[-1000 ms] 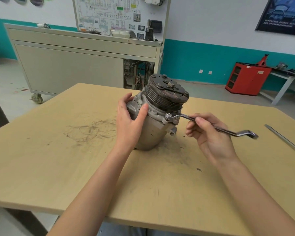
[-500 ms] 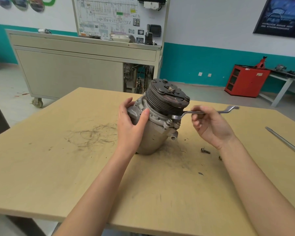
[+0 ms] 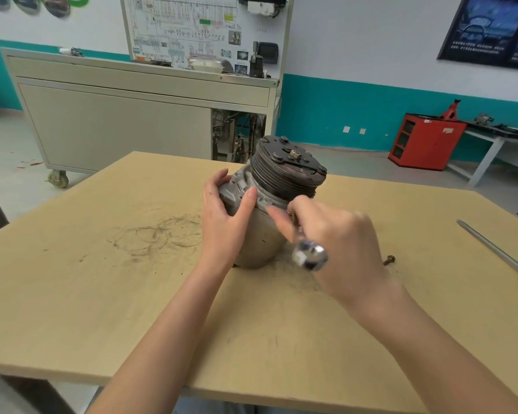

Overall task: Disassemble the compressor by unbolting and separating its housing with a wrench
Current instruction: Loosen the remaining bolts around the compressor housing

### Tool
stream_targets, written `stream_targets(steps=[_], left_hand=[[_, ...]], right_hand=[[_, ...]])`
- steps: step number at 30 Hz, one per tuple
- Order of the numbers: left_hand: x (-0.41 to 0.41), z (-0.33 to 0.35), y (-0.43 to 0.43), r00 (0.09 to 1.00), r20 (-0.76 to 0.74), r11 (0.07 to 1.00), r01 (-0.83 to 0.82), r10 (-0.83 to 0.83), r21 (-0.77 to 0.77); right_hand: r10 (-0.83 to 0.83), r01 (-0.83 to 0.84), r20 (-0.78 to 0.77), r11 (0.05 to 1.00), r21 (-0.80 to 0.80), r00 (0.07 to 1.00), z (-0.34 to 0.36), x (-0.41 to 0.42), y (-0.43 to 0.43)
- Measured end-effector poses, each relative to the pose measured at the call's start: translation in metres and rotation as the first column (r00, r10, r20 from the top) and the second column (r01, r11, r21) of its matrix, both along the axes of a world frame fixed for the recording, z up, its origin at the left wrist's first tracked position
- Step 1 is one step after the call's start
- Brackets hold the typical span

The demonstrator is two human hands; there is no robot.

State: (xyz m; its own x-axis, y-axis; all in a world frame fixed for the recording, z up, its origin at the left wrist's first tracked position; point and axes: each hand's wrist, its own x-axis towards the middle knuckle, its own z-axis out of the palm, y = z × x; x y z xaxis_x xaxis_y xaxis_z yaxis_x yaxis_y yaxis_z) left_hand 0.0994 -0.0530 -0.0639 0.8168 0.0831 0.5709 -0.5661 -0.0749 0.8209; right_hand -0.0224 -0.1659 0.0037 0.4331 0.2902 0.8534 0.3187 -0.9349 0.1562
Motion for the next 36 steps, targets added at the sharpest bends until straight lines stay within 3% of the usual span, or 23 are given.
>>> stream_targets(steps=[2, 4, 6, 7, 8, 9, 10, 11, 13, 16, 19, 21, 24, 27, 29, 32, 36], left_hand=[[0.0, 0.0, 0.0, 1.0, -0.013, 1.0, 0.01, -0.01, -0.004], [0.0, 0.0, 0.0, 1.0, 0.004, 1.0, -0.001, 0.001, -0.004], [-0.001, 0.0, 0.0, 1.0, 0.015, 1.0, -0.004, 0.004, -0.015], [-0.001, 0.0, 0.0, 1.0, 0.011, 1.0, 0.002, -0.002, -0.021], [-0.001, 0.0, 0.0, 1.0, 0.007, 1.0, 0.004, -0.004, -0.022], [-0.001, 0.001, 0.0, 1.0, 0.006, 1.0, 0.001, -0.001, -0.02], [-0.001, 0.001, 0.0, 1.0, 0.006, 1.0, -0.001, 0.001, -0.018], [0.0, 0.001, -0.001, 1.0, 0.004, 1.0, 0.0, 0.0, -0.019], [0.0, 0.0, -0.001, 1.0, -0.001, 1.0, 0.007, -0.007, -0.022], [-0.002, 0.001, -0.001, 1.0, -0.006, 1.0, 0.013, -0.013, -0.024], [-0.002, 0.002, -0.001, 1.0, -0.005, 1.0, 0.014, -0.014, -0.028], [-0.002, 0.002, -0.001, 1.0, -0.004, 1.0, 0.014, -0.014, -0.028], [-0.001, 0.002, -0.001, 1.0, -0.006, 1.0, 0.015, -0.015, -0.02], [-0.002, 0.003, -0.001, 1.0, -0.013, 1.0, 0.011, -0.011, -0.024], [-0.003, 0.003, -0.001, 1.0, -0.014, 1.0, 0.01, -0.01, -0.025], [-0.003, 0.003, -0.001, 1.0, -0.004, 1.0, 0.01, -0.01, -0.025], [-0.002, 0.003, -0.001, 1.0, 0.005, 1.0, 0.004, -0.004, -0.02]], right_hand=[[-0.104, 0.113, 0.096, 0.99, -0.089, 0.99, -0.008, 0.002, 0.005], [-0.115, 0.129, 0.179, 0.989, -0.069, 0.977, -0.017, 0.005, 0.002], [0.085, -0.102, 0.144, 0.988, 0.113, 0.986, -0.03, 0.009, -0.014], [0.279, -0.287, 0.069, 0.906, 0.31, 0.958, -0.034, 0.009, -0.027], [0.49, -0.41, 0.007, 0.721, 0.558, 0.872, -0.035, 0.01, -0.04], [0.677, -0.414, -0.018, 0.47, 0.779, 0.735, -0.035, 0.013, -0.053], [0.811, -0.314, -0.003, 0.229, 0.921, 0.584, -0.034, 0.019, -0.065], [0.888, -0.178, 0.041, 0.047, 0.983, 0.458, -0.033, 0.029, -0.076], [0.957, 0.056, 0.106, -0.125, 0.991, 0.272, -0.031, 0.051, -0.088], [0.966, 0.18, 0.223, -0.245, 0.953, 0.134, -0.03, 0.077, -0.092], [0.968, 0.128, 0.19, -0.212, 0.969, 0.166, -0.025, 0.083, -0.097], [0.943, 0.057, 0.116, -0.14, 0.988, 0.311, -0.019, 0.074, -0.099], [0.745, -0.065, -0.102, 0.191, 0.979, 0.659, -0.006, 0.052, -0.091], [0.601, -0.155, -0.184, 0.467, 0.87, 0.778, 0.002, 0.031, -0.069], [0.524, -0.219, -0.192, 0.622, 0.752, 0.83, 0.003, 0.021, -0.053], [0.379, -0.323, -0.087, 0.87, 0.371, 0.921, 0.003, 0.011, -0.036], [0.219, -0.221, 0.047, 0.974, 0.049, 0.975, -0.004, 0.005, -0.024]])
